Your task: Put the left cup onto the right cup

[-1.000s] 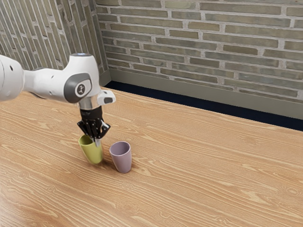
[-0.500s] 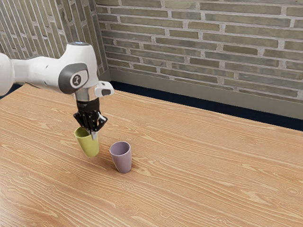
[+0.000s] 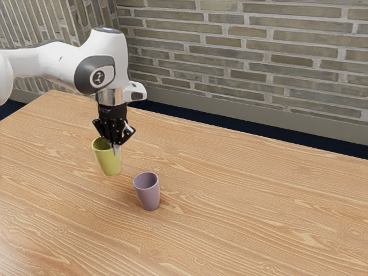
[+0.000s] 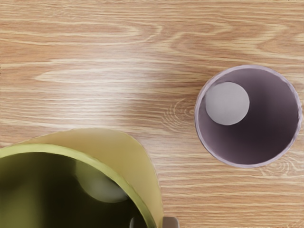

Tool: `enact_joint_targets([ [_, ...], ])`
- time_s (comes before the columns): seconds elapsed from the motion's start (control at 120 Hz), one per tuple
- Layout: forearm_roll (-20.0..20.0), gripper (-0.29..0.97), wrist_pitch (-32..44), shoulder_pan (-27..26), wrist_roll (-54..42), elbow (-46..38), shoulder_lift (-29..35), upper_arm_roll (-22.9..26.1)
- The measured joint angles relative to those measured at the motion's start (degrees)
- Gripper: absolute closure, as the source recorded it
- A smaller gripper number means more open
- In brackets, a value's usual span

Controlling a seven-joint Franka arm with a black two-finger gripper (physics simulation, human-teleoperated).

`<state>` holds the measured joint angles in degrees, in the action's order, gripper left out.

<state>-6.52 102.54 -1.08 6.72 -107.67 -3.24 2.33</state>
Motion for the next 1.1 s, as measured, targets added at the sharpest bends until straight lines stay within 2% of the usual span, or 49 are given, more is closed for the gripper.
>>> enact_joint_targets([
  [0.483, -1.63, 0.79, -3.65, -2.38, 3.04, 2.34, -0.17, 4.23],
  [1.1, -2.56, 0.79, -3.89, -5.40, 5.31, 6.26, -3.68, 4.44],
])
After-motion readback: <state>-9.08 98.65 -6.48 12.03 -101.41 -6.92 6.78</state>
